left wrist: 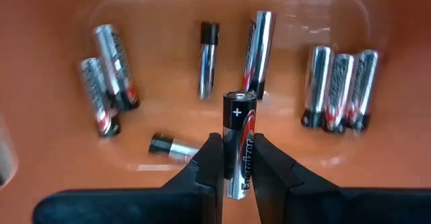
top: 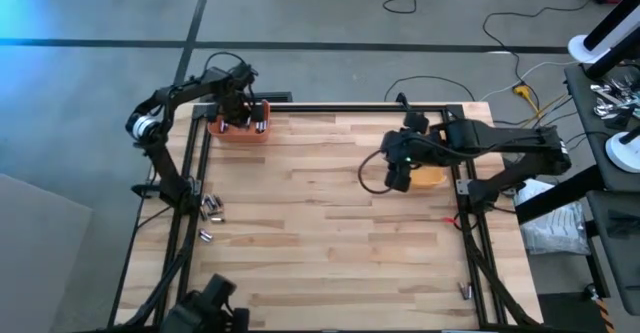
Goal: Sort batteries
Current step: Put the silver battery into the orange bin, then put the black battery into the yellow bin
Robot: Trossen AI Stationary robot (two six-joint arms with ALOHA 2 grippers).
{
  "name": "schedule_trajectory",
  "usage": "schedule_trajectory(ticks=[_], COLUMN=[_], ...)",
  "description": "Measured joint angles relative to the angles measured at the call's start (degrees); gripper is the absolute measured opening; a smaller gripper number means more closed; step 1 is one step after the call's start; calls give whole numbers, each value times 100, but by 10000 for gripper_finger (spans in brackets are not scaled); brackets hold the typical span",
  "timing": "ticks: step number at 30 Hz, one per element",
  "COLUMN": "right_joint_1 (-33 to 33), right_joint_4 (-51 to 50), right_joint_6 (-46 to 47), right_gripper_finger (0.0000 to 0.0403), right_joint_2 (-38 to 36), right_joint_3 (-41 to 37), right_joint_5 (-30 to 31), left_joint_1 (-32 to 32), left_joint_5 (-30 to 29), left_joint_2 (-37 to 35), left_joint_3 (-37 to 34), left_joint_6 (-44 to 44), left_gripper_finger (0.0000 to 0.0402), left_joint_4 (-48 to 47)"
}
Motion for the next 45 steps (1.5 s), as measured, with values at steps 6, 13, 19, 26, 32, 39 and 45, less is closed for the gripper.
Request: schedule_trajectory(ticks=[6,13,19,26,32,39,45], right_joint_1=[302,865,1144,1634,2070,2705,3302], right_joint_4=[-111,-104,-15,432,527,160,-96], right_joint_6=[1496,2827,3382,3504,4019,4539,5312], right_gripper_finger=[173,172,171,164,164,153,156], right_joint_2=[-724,-1376,-1409,-1043,-556,109,825], right_joint_3=[-600,-807,-702,-695,-695,-695,-703], right_joint_5=[4,282,609,602,586,284,-341], left_joint_1=[43,99,99,10,-450,-1945,-3916], left_joint_5=[-22,-195,-213,-221,-186,-186,-217], left_joint_2=[308,588,634,288,-588,-2146,-3321], left_joint_3=[14,157,383,687,533,-254,-1207], left_joint_6=[-31,-116,-58,519,782,474,-223], left_gripper_finger=[35,52,95,142,164,164,164], left_joint_4=[479,544,565,73,-150,49,1104])
